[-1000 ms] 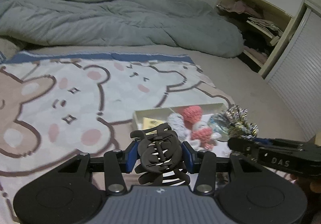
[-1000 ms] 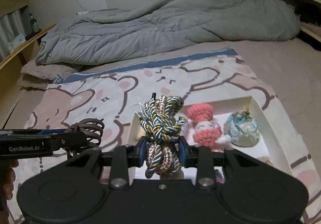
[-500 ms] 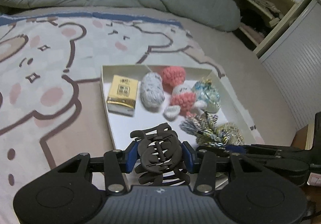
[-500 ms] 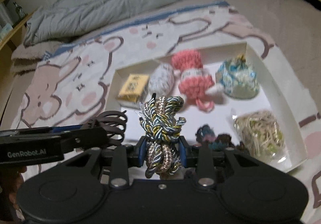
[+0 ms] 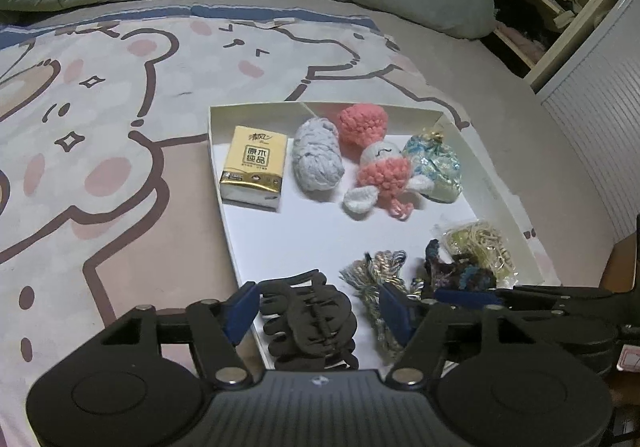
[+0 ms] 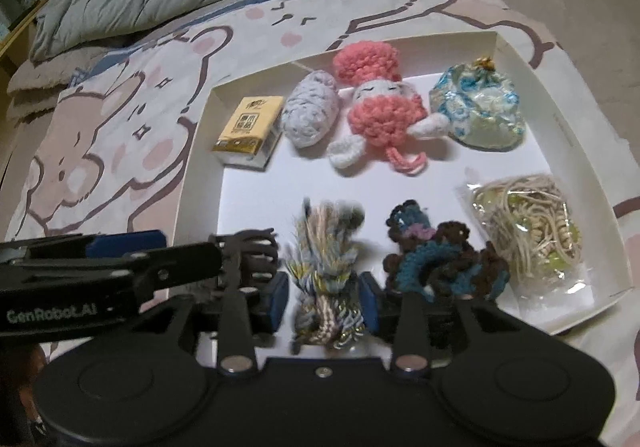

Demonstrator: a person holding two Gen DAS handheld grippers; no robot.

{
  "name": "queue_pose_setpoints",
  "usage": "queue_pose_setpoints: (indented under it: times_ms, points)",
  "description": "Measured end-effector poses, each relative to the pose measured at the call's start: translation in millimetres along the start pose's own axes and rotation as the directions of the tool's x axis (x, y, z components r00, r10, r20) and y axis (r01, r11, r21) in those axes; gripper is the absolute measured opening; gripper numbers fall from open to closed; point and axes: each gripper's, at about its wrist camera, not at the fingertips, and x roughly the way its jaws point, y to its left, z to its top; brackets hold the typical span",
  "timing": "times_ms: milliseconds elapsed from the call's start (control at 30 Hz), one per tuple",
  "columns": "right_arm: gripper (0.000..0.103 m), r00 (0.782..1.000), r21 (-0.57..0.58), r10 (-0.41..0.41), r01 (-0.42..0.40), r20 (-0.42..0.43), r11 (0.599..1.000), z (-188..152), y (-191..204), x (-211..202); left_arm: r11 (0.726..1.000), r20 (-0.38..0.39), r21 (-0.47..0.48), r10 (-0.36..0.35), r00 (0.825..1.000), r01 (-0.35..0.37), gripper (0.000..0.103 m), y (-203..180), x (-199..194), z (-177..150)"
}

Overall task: Organize objects
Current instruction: 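Open the left tool to drop the dark keychain while the right tool releases the cord keychain in the box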

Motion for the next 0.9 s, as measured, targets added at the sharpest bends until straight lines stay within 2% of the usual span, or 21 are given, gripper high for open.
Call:
queue_pose_setpoints:
  times_ms: [300, 467, 567, 733, 900]
  points:
    - [0.045, 1.000, -0.003, 0.011, -0.011, 0.018, 1.000, 2, 3, -8, 1.000, 0.019, 0.002, -0.002, 1.000, 0.002, 0.067, 3, -9, 1]
    - [0.046, 0.998, -0.015, -0.016, 0.017, 0.060, 1.000, 5, 6, -16, 1.000, 0.038, 0.018, 0.011, 0.999, -0.012, 0.067, 4, -18, 3]
    - [0.055, 0.994, -0.025, -0.037, 0.040, 0.105, 0.999, 7, 8, -29, 0.998, 0.058, 0.042, 0.032, 0.998, -0.035, 0.072, 2, -27, 5]
    - [0.056, 0.982, -0.008, -0.056, 0.059, 0.178, 0.998, 6, 11, -57, 0.995, 0.119, 0.081, 0.052, 0.992, -0.061, 0.081, 1, -53, 10]
    - [0.058, 0.963, 0.011, -0.088, 0.089, 0.253, 0.996, -4, 14, -87, 0.987, 0.206, 0.110, 0.095, 0.974, -0.119, 0.087, 1, -87, 10]
